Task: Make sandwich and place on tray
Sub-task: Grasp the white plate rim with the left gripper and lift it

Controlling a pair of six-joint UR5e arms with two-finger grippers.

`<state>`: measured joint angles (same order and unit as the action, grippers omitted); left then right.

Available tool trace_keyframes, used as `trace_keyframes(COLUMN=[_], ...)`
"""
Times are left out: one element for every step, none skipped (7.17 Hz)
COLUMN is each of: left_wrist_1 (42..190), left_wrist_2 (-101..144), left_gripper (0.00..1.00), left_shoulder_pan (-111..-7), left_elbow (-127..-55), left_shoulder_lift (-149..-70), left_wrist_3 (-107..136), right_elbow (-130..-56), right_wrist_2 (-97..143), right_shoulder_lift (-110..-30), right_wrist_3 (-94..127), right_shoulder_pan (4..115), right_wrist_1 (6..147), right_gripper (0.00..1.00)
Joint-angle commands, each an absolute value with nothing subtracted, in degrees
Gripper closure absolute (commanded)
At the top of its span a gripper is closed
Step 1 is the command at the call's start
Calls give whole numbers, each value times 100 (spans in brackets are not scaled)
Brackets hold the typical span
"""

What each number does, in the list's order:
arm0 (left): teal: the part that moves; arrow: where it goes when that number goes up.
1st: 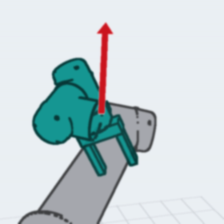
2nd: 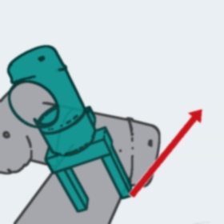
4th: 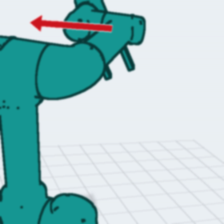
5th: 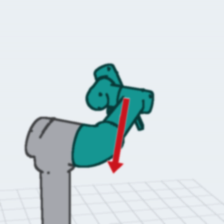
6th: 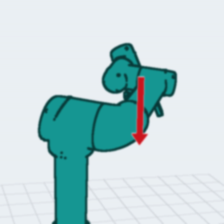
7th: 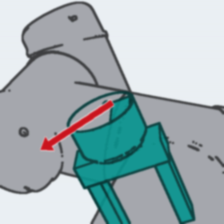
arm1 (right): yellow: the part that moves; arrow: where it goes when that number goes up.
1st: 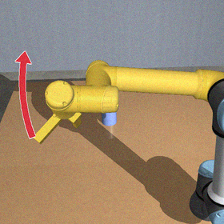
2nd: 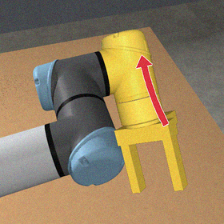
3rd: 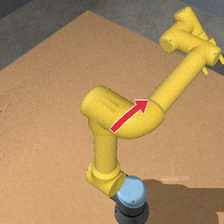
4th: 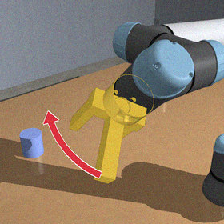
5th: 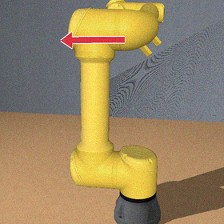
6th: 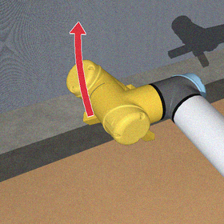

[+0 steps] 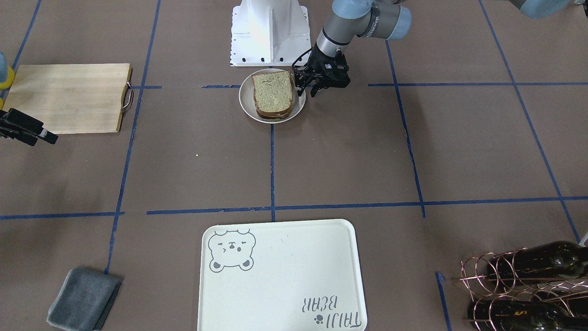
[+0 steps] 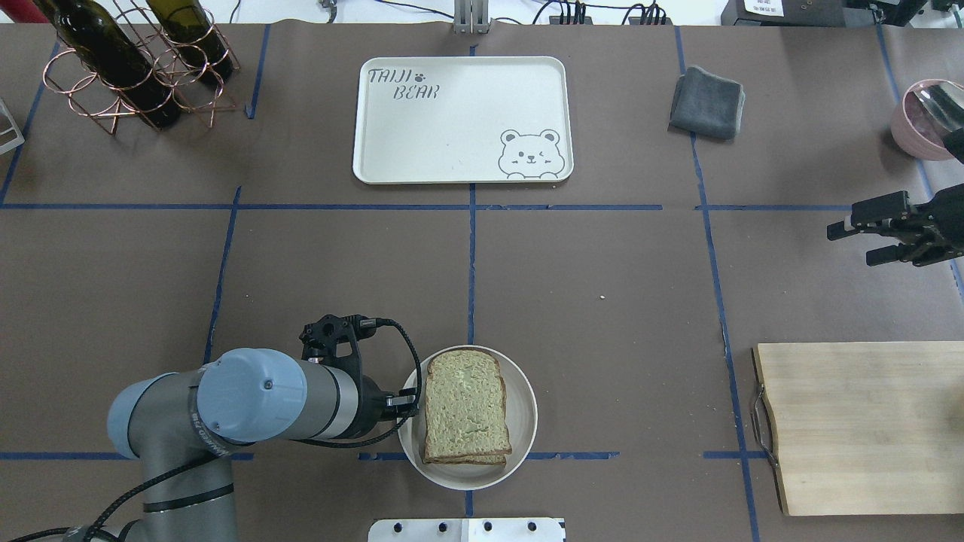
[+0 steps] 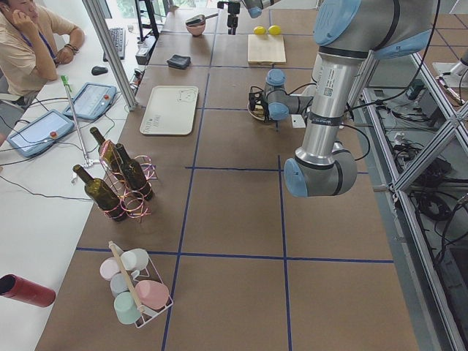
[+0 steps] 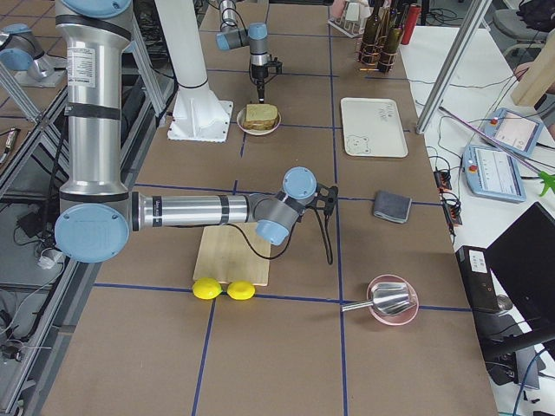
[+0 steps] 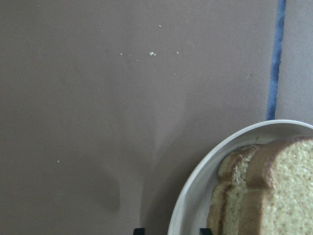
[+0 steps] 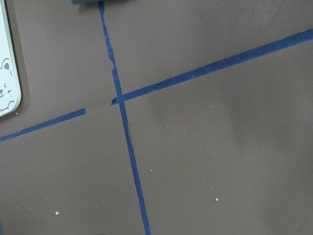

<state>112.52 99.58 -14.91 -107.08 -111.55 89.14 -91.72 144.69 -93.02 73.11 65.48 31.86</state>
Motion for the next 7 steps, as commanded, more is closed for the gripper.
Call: trace_keyframes(left_wrist_1=[11259,11276,11285,11285,11285,11294,11303], left_wrist_2=[9958,9967,9975,9967,9975,9976,9984], left_gripper=[52,52,54,54,65,82,100], left_shoulder_pan=[-1380,-1371,-1362,-1240,-1239,-1239,-1239], left_elbow=[-10609,-10530,-10512,-10494,-10494,-10494,-10520], left_shoulder_lift=[-11180,-11188,-11215,-11215,-11232,-11241,-11250], left_wrist_3=[8921,8921,8912,8912,8912,8912,8912], right_elbow=[-9202,-9211,-9220,-9220,-9220,-9220,-9228], right_wrist_2=[14476,14476,14476,14476,14476,14476,14476], right_shoulder_lift=[-9308,-9308,-9308,-9308,-9290,-9290,-9290], right_wrist_3=[7321,7321,7321,7321,7321,7330,7339], right_shoulder_pan=[6548,6548,6548,6548,6548,6548,6548], right_wrist_1=[3173,3173,3173,3173,3182,3173,3173], right_gripper=[0,0,0,0,0,0,0])
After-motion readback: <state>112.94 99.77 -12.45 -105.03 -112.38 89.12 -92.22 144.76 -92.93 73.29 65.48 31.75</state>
